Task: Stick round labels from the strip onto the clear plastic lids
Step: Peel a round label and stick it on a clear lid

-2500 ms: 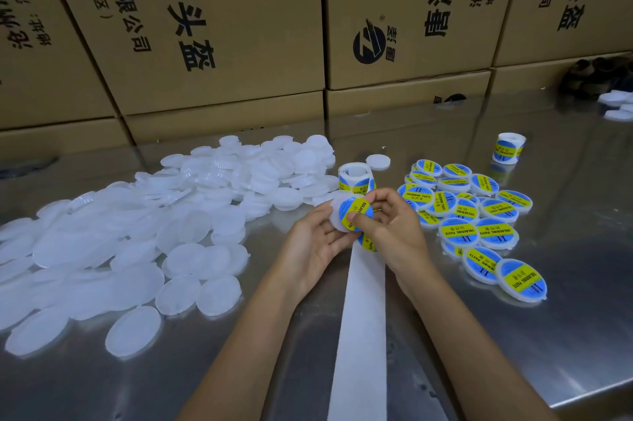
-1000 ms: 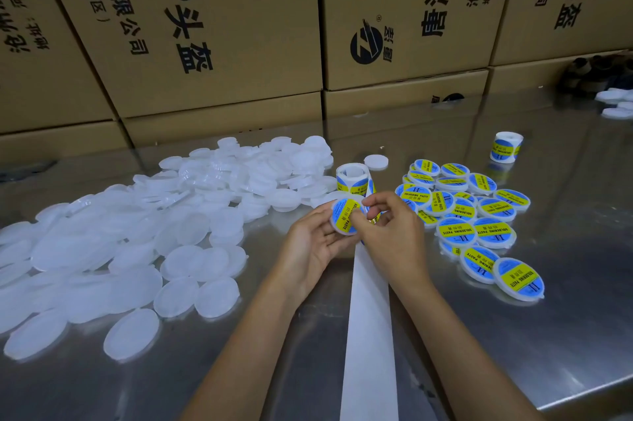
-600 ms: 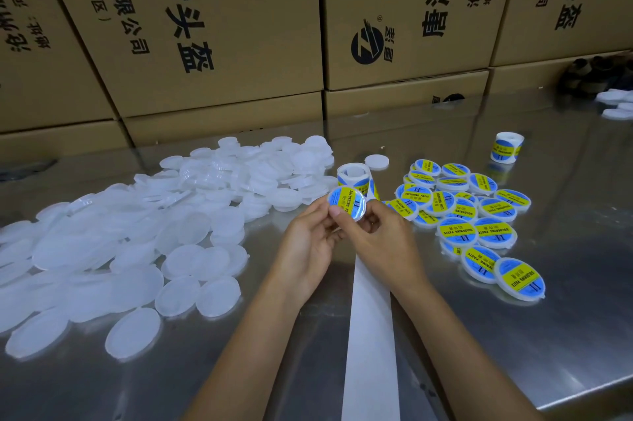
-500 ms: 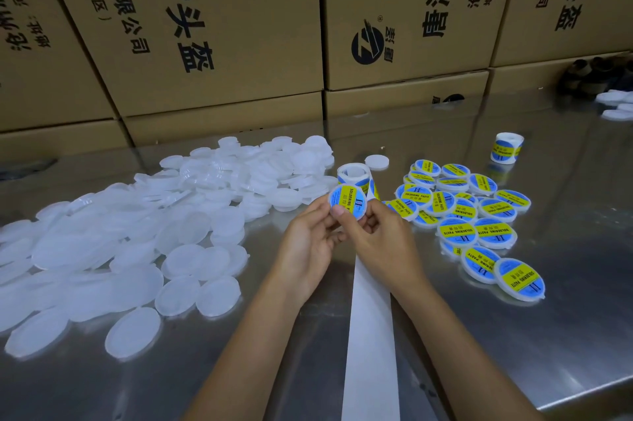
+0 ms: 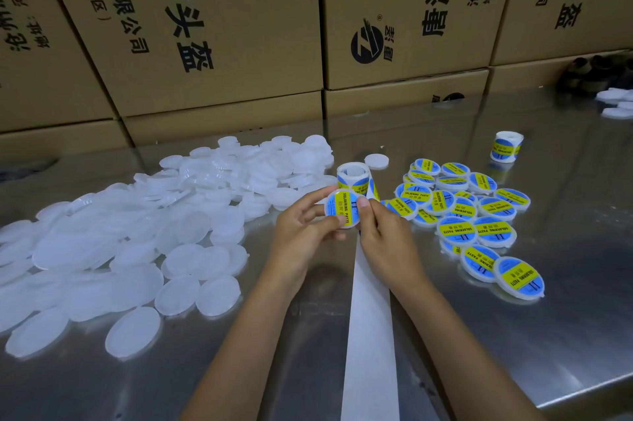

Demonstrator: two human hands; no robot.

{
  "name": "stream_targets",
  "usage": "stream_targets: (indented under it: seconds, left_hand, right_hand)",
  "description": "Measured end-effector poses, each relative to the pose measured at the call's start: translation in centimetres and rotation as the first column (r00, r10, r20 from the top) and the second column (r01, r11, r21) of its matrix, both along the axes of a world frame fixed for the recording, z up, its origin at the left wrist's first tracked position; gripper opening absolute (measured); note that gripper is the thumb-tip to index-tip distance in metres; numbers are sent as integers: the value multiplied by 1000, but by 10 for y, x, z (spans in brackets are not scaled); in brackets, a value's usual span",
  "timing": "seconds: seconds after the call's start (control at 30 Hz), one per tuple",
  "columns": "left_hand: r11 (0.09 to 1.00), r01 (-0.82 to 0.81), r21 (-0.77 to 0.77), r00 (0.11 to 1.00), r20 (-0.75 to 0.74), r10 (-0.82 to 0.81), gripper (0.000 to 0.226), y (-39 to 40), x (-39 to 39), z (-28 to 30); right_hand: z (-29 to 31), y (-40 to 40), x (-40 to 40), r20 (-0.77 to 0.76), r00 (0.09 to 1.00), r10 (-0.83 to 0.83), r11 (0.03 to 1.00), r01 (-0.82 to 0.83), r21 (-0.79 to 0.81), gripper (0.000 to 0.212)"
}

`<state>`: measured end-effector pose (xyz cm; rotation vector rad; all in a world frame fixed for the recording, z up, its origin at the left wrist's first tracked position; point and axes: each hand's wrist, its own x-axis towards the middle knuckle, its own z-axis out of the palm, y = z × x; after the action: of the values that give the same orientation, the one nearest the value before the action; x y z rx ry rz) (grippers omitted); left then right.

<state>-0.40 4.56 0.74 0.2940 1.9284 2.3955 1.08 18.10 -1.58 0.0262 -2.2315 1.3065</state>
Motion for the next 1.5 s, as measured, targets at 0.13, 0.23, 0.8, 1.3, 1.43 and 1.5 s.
stream_targets:
  seconds: [0.13,0.23,0.8,1.3,1.43,1.5]
  left_hand:
    - [989,-91,113,995,53,86,34,-1,1,1]
    - [976,-132,172,988,99,116,30,-1,2,1]
    - [994,-112,14,992,62,110,20,-2,3,6]
    - [967,-210,144,977,51,205,12,0,3,1]
    - [966,-232,113,971,83,224,8,0,3,2]
    - [976,-193,102,980,65,187,14,-1,3,3]
  right_hand:
    - [0,-3,1,96,989,110,991,-103,-81,41]
    - [-1,-6,2,114,987,110,994,-107,-31,48]
    - [0,-1,-1,43,998,-36,997,33,63,45]
    - [-1,-7,4,88,993,82,995,-87,48,39]
    - [3,-6,7,94,992,85,996,-88,34,35]
    - [4,-5,7,97,993,68,996,-72,44,36]
